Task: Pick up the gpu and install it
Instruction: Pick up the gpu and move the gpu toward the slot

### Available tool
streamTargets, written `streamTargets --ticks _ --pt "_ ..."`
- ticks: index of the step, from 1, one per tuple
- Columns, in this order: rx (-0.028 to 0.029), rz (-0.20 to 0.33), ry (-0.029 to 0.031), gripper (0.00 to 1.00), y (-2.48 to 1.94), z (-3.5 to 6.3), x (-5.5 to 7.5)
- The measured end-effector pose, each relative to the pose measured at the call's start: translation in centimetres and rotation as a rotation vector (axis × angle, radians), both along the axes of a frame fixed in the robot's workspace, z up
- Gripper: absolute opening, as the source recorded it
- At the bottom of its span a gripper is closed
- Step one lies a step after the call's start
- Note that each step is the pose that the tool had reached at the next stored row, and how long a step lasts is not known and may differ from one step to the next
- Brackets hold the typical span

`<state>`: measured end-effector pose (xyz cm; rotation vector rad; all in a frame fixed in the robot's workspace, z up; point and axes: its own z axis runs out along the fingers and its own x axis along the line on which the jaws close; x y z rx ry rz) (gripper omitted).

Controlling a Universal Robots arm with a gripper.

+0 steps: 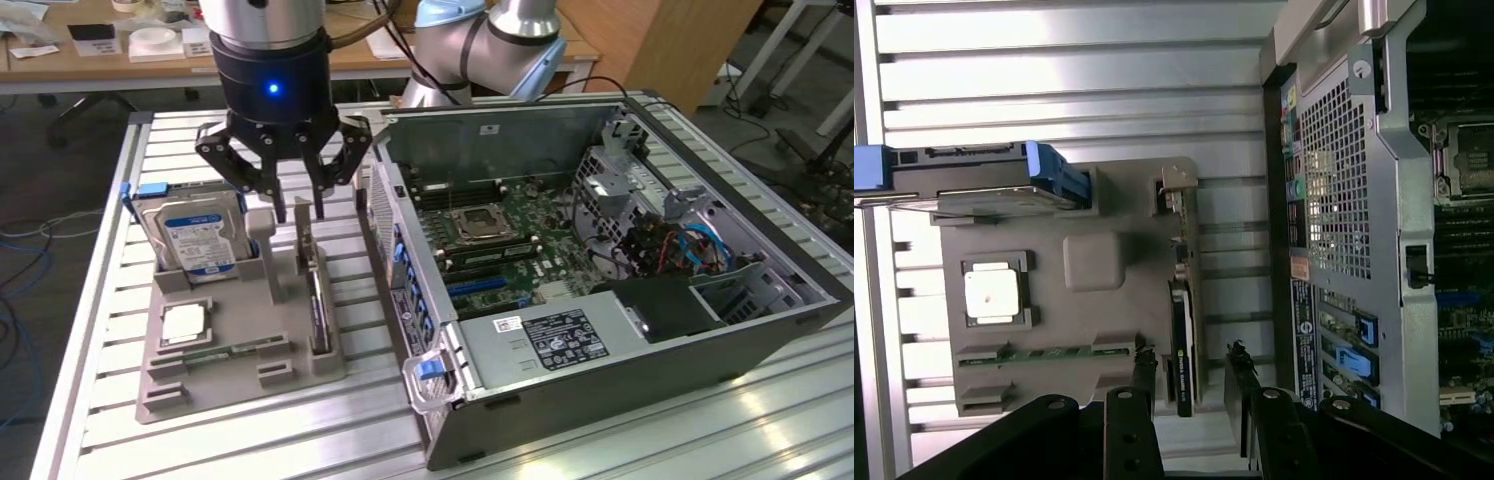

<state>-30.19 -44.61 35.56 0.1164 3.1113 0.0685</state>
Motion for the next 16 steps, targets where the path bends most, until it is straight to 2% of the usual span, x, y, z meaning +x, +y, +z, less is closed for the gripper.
streamTargets --ticks 16 --pt "-0.0001 0.0 0.0001 0.42 0.0 -1.33 0.0"
